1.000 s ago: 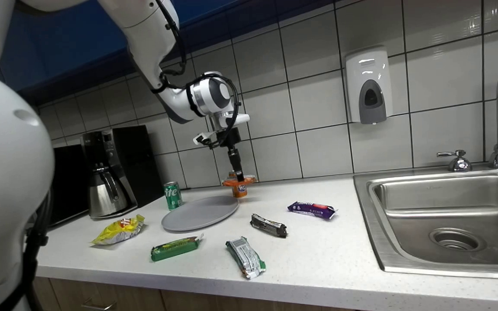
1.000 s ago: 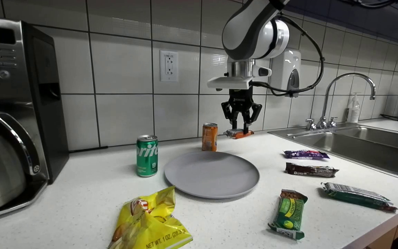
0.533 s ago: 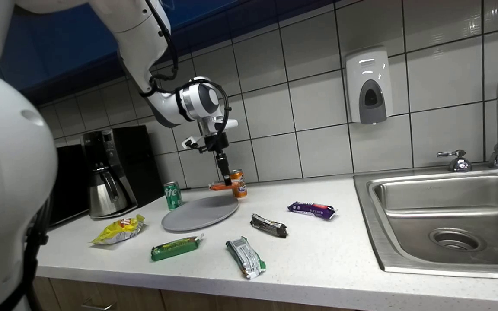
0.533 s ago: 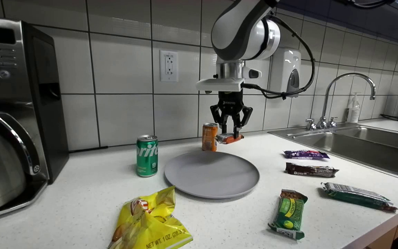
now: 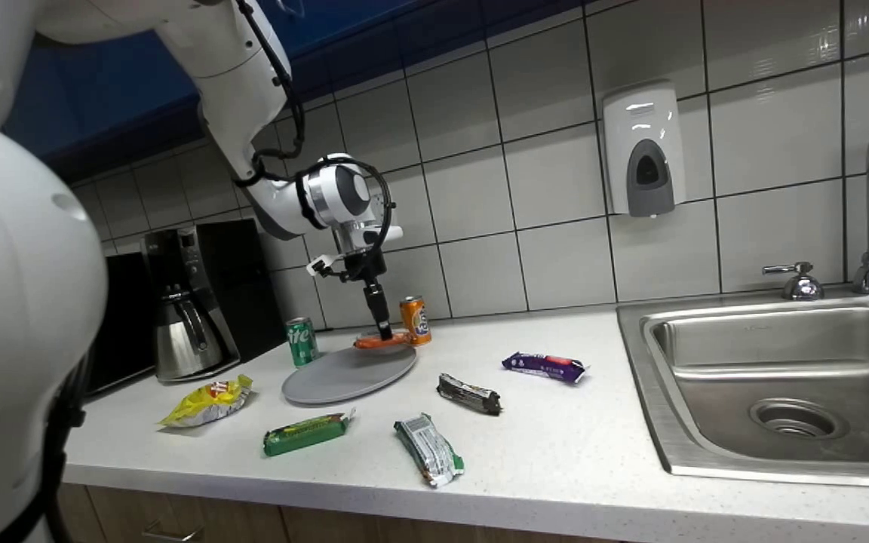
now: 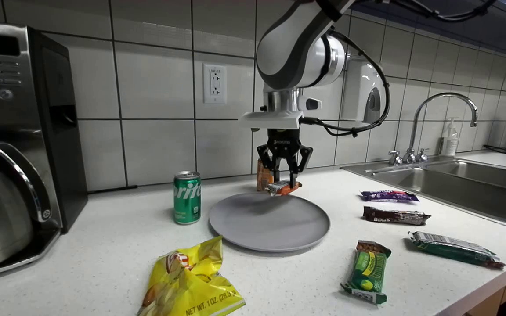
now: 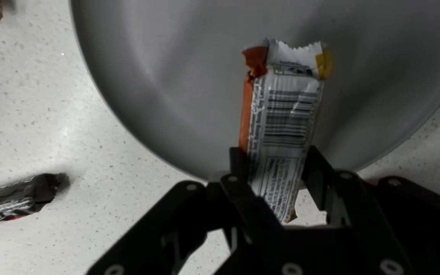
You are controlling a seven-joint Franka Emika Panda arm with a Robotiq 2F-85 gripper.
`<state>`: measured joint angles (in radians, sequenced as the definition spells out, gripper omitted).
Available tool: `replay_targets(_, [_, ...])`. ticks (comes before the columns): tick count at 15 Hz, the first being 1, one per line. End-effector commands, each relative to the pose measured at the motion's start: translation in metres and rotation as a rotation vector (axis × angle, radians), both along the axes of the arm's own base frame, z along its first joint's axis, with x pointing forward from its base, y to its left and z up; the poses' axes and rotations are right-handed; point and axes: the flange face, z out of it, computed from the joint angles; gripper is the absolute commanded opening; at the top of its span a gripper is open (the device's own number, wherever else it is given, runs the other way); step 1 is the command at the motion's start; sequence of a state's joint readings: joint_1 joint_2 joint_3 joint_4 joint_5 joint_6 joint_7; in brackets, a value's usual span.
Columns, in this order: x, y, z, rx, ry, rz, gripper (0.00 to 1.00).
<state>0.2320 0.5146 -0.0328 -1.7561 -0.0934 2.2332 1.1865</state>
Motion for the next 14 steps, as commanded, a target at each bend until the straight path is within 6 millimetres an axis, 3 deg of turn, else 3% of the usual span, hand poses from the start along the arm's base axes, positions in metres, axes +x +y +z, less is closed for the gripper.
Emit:
replay_targets(1, [0.009, 0.013, -0.006, -0.023, -0.011, 0.059, 0.17])
replay_targets(9, [0.016, 0.029, -0.020, -0.035, -0.008, 0.099, 0.17])
replay_targets(10, [0.016, 0.030, -0.020, -0.033, -0.006, 0.104, 0.57])
replay_targets(14, [0.016, 0.028, -0.016, -0.028, -0.006, 0.115, 0.89])
